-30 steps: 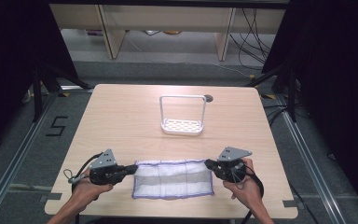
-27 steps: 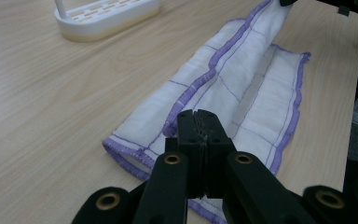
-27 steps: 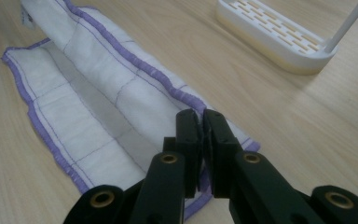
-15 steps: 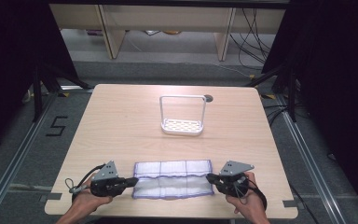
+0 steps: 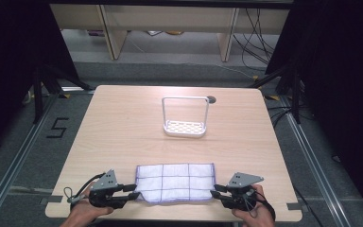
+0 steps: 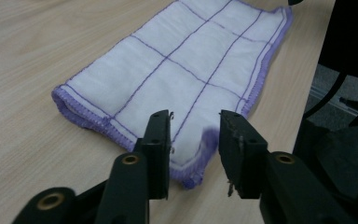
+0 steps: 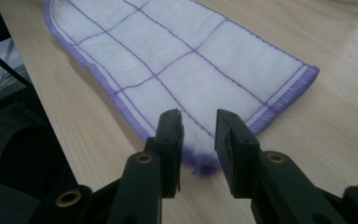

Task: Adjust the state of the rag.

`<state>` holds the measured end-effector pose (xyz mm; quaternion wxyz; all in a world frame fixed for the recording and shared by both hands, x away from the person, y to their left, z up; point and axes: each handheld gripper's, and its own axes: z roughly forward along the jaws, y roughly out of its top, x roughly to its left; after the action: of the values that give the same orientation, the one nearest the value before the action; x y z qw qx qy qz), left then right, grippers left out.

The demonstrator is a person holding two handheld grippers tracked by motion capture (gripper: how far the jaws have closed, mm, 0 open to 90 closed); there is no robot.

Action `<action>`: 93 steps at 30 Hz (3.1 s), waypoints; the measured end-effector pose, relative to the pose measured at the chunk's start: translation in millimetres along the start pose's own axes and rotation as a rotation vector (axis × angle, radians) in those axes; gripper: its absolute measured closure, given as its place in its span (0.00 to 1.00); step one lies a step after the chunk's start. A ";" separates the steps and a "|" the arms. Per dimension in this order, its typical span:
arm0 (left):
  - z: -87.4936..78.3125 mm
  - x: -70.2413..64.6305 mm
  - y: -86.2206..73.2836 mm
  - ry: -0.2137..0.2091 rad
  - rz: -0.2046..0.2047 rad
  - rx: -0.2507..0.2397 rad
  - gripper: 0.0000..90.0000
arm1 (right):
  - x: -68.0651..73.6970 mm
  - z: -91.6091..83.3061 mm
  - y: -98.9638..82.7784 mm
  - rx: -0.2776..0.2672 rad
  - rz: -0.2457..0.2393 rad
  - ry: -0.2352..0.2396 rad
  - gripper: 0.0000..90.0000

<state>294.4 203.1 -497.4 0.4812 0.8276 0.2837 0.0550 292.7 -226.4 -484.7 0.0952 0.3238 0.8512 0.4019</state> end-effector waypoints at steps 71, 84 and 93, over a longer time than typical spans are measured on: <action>20.7 12.6 33.6 0.047 0.023 0.043 0.93 | -24.1 28.5 62.5 0.062 0.003 -0.051 0.94; 13.7 -19.4 23.4 -0.020 -0.076 -0.023 0.93 | -56.0 78.7 125.4 0.195 -0.096 0.037 0.94; 42.5 -35.5 20.7 -0.074 -0.083 0.019 0.91 | -73.5 119.4 137.5 0.293 -0.148 0.039 0.93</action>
<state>289.0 144.3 -496.4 0.4855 0.8211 0.3001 0.0017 465.2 -134.0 -468.1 0.0597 0.2627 0.9240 0.2714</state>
